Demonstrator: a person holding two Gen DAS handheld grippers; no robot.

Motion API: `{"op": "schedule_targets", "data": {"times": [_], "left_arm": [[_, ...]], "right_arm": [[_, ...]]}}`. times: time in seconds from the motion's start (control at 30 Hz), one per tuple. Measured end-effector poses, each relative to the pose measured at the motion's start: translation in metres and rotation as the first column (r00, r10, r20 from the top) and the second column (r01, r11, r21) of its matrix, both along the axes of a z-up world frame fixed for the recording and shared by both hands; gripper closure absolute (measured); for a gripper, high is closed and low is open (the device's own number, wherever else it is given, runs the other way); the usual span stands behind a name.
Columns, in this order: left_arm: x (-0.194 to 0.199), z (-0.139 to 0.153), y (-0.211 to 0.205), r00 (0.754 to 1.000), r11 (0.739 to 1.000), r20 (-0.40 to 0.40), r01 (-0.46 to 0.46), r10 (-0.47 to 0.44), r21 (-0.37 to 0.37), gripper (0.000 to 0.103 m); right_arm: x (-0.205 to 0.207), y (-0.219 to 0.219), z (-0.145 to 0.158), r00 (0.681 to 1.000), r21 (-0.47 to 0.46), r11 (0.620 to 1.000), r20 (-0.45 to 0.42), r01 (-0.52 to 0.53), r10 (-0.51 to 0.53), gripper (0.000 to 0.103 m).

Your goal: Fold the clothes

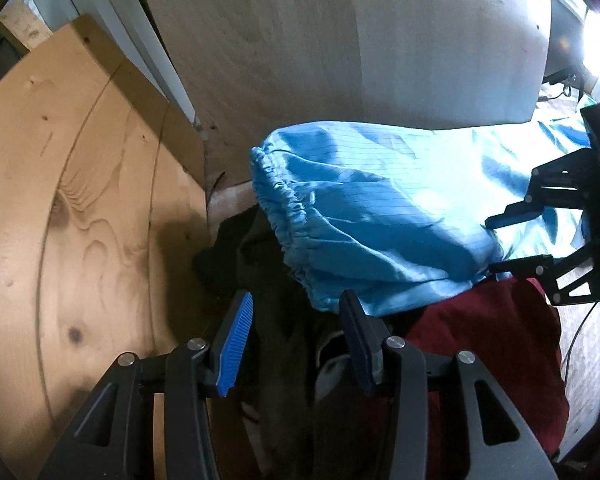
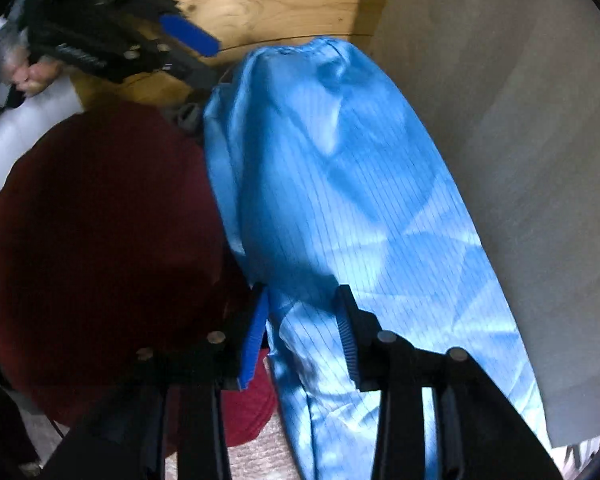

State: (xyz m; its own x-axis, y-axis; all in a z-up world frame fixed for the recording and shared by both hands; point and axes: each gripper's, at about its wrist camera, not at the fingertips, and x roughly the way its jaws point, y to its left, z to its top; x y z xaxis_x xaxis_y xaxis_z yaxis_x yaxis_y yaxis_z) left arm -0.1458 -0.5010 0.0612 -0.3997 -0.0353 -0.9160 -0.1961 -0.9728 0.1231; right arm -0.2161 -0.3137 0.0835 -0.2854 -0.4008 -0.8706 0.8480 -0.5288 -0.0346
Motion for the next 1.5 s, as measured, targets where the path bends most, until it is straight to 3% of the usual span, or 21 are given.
{"op": "schedule_targets", "data": {"times": [0.03,0.23,0.3,0.4,0.5,0.6,0.73,0.8,0.9,1.03,1.17,1.2,1.27,1.43,1.5], "left_arm": [[-0.001,-0.001,-0.002,1.0,1.0,0.003,-0.006,0.006,0.006,0.06],[0.004,-0.004,-0.005,1.0,1.0,0.003,0.005,-0.005,0.003,0.06],[0.005,-0.006,-0.005,1.0,1.0,0.001,0.006,-0.006,-0.001,0.06],[0.005,-0.006,-0.007,1.0,1.0,-0.004,0.007,-0.006,0.019,0.06],[0.005,-0.008,-0.009,1.0,0.998,-0.001,0.006,-0.006,0.055,0.06],[0.003,-0.008,-0.019,1.0,0.993,-0.001,-0.027,0.027,0.114,0.06],[0.006,0.006,-0.036,0.995,0.971,-0.01,-0.094,0.098,0.222,0.059],[0.006,0.012,-0.044,0.99,0.961,-0.004,-0.137,0.142,0.241,0.05],[0.004,0.016,-0.048,0.985,0.962,-0.011,-0.165,0.171,0.216,0.05],[0.0,0.01,-0.052,0.983,0.951,-0.008,-0.176,0.184,0.256,0.05],[0.0,0.013,-0.054,0.982,0.928,0.001,-0.18,0.19,0.326,0.05],[-0.001,0.012,-0.056,0.981,0.92,0.005,-0.186,0.196,0.344,0.05],[-0.004,0.01,-0.059,0.979,0.9,0.028,-0.198,0.203,0.389,0.049],[-0.017,-0.004,-0.061,0.964,0.824,0.127,-0.266,0.235,0.5,0.043],[-0.028,-0.016,-0.056,0.957,0.8,0.178,-0.289,0.228,0.527,0.043]], "right_arm": [[-0.003,0.002,-0.001,1.0,0.012,1.0,0.01,-0.001,0.0,0.102],[-0.01,0.021,0.006,0.996,0.033,0.998,0.071,-0.048,0.045,0.101],[-0.013,0.019,0.009,0.995,0.062,0.997,0.098,-0.037,0.031,0.093],[-0.018,0.016,0.034,0.999,-0.014,1.0,0.054,-0.005,0.006,0.081],[-0.027,0.006,0.049,0.997,-0.161,0.986,0.075,0.036,-0.025,0.081],[-0.038,-0.004,0.063,0.993,-0.307,0.948,0.106,0.081,-0.051,0.081],[-0.033,-0.038,0.051,0.989,-0.327,0.942,0.146,0.08,-0.033,0.076],[-0.014,-0.055,0.045,0.997,-0.281,0.959,0.082,0.036,-0.014,0.062],[0.008,-0.072,0.035,0.998,-0.17,0.985,-0.059,-0.034,0.025,0.058],[0.014,-0.092,0.025,0.98,-0.068,0.995,-0.189,-0.078,0.064,0.05],[0.005,-0.108,0.017,0.965,0.013,0.999,-0.258,-0.047,0.048,0.054],[0.001,-0.104,0.016,0.974,-0.008,0.999,-0.224,-0.039,0.036,0.068],[-0.01,-0.094,0.016,0.99,-0.06,0.998,-0.138,-0.018,0.01,0.081],[-0.033,-0.059,0.019,0.997,-0.204,0.976,-0.004,0.072,-0.075,0.087],[-0.037,-0.051,0.017,0.996,-0.219,0.972,0.002,0.089,-0.091,0.088]]}}
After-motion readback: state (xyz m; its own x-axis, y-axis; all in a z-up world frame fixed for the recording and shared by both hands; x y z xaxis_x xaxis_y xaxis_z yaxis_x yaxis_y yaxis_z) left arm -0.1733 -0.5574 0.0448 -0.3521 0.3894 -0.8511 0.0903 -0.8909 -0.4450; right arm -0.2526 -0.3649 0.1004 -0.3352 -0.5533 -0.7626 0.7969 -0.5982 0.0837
